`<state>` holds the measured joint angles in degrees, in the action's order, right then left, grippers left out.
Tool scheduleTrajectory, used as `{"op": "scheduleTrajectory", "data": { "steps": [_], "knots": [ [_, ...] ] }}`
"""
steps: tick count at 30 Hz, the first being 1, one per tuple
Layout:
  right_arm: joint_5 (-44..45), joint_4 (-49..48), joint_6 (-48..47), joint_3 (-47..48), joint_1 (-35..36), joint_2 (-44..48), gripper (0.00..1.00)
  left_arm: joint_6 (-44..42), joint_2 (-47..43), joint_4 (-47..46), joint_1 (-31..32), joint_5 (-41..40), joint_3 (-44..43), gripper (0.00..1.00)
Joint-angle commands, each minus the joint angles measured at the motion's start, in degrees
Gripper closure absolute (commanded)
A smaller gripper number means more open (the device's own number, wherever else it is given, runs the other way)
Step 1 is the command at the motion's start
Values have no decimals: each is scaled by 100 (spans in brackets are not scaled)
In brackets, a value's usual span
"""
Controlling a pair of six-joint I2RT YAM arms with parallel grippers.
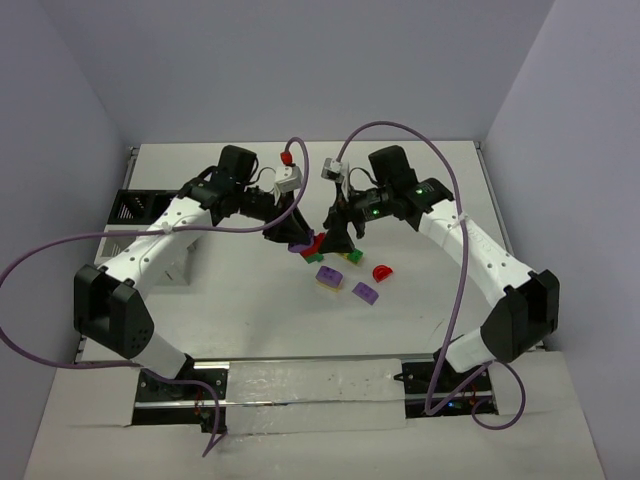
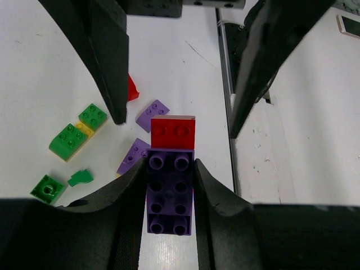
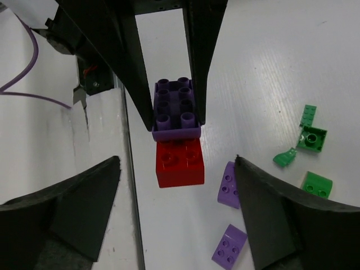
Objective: Sort the legos into containers by color
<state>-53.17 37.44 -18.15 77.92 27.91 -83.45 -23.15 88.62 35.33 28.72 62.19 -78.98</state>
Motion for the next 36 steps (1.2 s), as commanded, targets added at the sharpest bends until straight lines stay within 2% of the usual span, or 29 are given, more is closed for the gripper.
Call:
{"op": "scheduleTrajectory", "data": {
  "steps": [1, 6, 10, 13, 16, 17, 24, 31, 34, 36],
  "knots": [
    [-133, 137, -179, 284, 95, -130, 18, -24, -125, -52, -3, 376, -114, 100],
    [-143, 161, -244, 311, 120, -226, 33, 21, -152, -97, -5, 435, -91, 100],
    [-168, 202, -286, 321, 127, -242, 51, -5, -126, -63, -7, 477, -100, 100],
    [-130, 194, -254, 342, 169, -238, 68, -32, -77, -4, -9, 495, -102, 100],
    [-105, 274, -266, 382, 198, -268, 97, -95, -38, 72, -35, 460, -100, 100],
    [-89, 299, -242, 382, 215, -260, 100, -120, -38, 105, -68, 452, -91, 100],
    [73, 571, -480, 264, 276, -284, 100, -456, -55, 546, -548, 465, -337, 100],
    [233, 689, -630, 123, 285, -442, 100, -1401, 26, 1957, -1155, 495, -1268, 100],
    [316, 688, -630, 109, 285, -468, 100, -1614, -86, 2168, -1477, 337, -1326, 100],
    [431, 587, -514, 117, 285, -438, 100, -1453, -263, 1936, -1837, -14, -1192, 100]
  ]
}}
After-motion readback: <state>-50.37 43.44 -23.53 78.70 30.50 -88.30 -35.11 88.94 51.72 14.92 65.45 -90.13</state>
